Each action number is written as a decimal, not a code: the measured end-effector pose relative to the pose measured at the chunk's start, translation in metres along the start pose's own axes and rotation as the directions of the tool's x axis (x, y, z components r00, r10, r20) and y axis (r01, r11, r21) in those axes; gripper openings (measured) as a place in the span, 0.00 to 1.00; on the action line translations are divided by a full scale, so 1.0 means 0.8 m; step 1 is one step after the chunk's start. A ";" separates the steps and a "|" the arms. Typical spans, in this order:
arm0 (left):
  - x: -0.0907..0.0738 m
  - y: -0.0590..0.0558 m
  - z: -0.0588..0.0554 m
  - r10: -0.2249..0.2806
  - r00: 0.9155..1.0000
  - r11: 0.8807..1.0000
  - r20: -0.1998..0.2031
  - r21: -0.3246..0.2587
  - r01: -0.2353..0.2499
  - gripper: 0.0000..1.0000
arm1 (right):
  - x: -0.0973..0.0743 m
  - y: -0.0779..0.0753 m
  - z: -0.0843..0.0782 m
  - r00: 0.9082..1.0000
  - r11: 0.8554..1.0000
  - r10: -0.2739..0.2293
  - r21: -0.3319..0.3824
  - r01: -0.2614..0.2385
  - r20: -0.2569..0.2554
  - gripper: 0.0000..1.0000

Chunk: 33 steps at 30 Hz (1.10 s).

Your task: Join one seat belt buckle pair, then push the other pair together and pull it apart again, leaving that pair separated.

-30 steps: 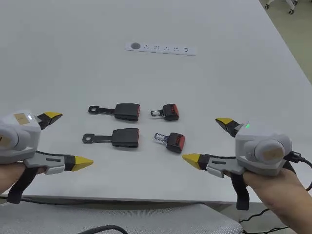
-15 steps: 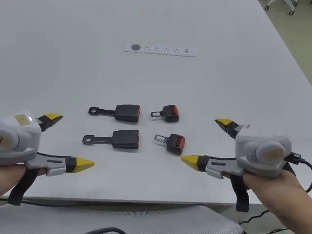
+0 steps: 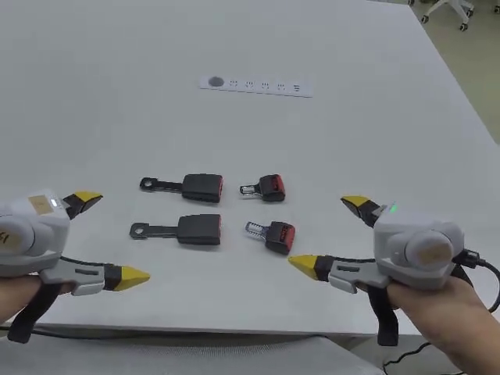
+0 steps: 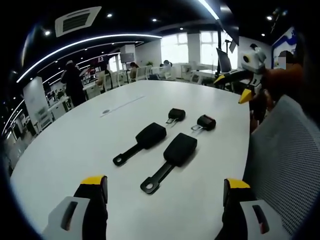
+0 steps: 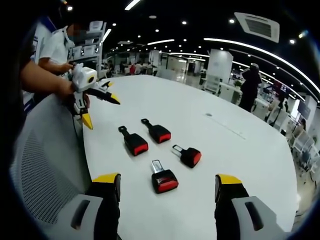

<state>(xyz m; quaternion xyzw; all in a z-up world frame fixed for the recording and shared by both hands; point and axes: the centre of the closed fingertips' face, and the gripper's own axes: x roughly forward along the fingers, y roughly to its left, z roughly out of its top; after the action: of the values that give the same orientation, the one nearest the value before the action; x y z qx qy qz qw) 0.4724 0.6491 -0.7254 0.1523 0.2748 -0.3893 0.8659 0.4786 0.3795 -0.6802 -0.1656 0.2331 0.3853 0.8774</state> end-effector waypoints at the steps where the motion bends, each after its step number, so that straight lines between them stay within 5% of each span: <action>1: 0.000 0.000 0.000 0.000 1.000 1.000 0.000 -0.001 0.000 0.98 | 0.000 -0.001 0.000 1.000 1.000 0.001 -0.003 -0.001 0.000 0.78; 7: 0.000 -0.004 -0.001 -0.008 1.000 1.000 -0.012 0.003 0.008 0.97 | 0.003 0.004 0.001 1.000 1.000 0.024 0.005 -0.024 -0.010 0.69; 19: 0.001 -0.008 0.001 -0.022 1.000 1.000 -0.006 -0.003 0.022 0.96 | 0.010 0.006 0.001 0.999 0.999 0.035 -0.015 -0.035 -0.024 0.70; 25: 0.002 -0.014 -0.007 -0.065 0.997 0.997 -0.042 0.028 0.066 0.95 | 0.011 0.007 -0.005 0.997 0.998 0.054 -0.028 -0.056 -0.051 0.65; 33: 0.012 -0.009 0.005 -0.107 0.989 0.989 -0.100 0.089 0.116 0.82 | 0.016 0.011 -0.012 0.991 0.992 0.093 -0.076 -0.101 -0.098 0.55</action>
<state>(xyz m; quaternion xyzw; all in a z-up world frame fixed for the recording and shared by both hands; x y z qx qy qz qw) 0.4740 0.6366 -0.7282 0.1959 0.3050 -0.4418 0.8206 0.4770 0.3879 -0.6961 -0.2072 0.2662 0.4283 0.8383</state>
